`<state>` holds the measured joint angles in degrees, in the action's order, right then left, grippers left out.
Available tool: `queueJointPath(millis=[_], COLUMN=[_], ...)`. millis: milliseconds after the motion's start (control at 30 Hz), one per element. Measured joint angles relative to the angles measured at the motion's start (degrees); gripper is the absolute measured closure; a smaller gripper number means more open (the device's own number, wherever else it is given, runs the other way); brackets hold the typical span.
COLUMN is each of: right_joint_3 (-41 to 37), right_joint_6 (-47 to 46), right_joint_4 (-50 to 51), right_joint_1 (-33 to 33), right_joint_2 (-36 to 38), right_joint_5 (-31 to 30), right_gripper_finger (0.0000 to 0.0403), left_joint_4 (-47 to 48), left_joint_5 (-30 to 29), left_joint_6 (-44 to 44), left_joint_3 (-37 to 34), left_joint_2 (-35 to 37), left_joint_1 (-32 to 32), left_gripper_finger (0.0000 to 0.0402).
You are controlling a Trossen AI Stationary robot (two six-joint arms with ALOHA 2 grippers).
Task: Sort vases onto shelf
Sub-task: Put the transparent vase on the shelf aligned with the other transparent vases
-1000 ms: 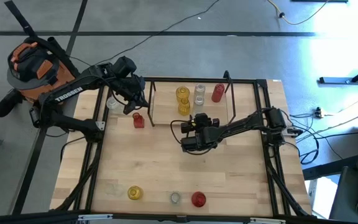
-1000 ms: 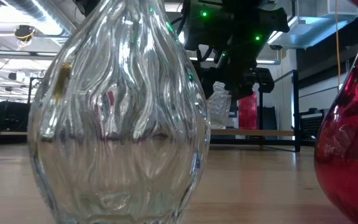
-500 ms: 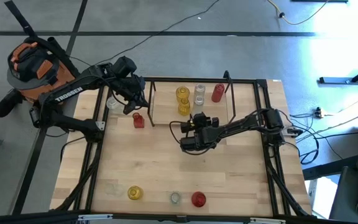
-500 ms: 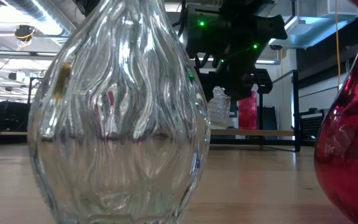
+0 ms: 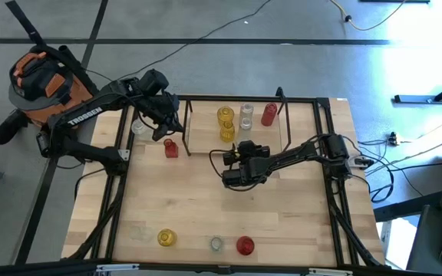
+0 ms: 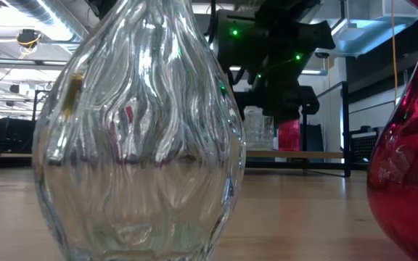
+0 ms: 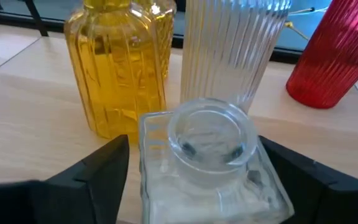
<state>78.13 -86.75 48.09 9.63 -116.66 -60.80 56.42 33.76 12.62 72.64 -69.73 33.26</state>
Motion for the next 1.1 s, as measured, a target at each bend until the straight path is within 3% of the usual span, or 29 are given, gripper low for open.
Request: queueJointPath(millis=[267,433,633,733,867,1000,1100], right_joint_3=[2.39,10.55,19.30,18.37,14.12,8.62,4.78], right_joint_6=[0.05,-0.43,-10.94,-19.08,-30.32,-28.20,-26.98], right_joint_4=[3.93,17.14,34.78,38.98,37.88,25.76,17.58], right_joint_1=[0.09,0.09,2.57,6.37,13.04,15.51,14.12], right_joint_2=[0.27,1.15,3.58,4.69,4.77,4.70,4.79], right_joint_5=[-2.49,-6.21,-6.69,-2.85,1.92,6.02,7.59], right_gripper_finger=[0.0098,0.0097,0.0108,0.0151,0.0252,0.0375,0.0385], left_joint_4=[0.00,-0.09,-0.11,0.05,0.08,-0.28,-0.85], left_joint_5=[-0.17,-0.20,-0.24,-0.54,-1.21,-1.27,-1.29], left_joint_6=[0.02,0.02,0.04,0.06,0.46,1.51,1.53], left_joint_3=[-0.01,0.00,-0.02,-0.02,-0.02,-0.02,-0.02], left_joint_2=[0.00,0.00,0.00,0.01,0.02,0.02,0.02], left_joint_1=[0.00,0.00,0.00,0.00,0.00,0.00,0.00], left_gripper_finger=[0.0401,0.0401,0.0401,0.0401,0.0401,0.0401,0.0401])
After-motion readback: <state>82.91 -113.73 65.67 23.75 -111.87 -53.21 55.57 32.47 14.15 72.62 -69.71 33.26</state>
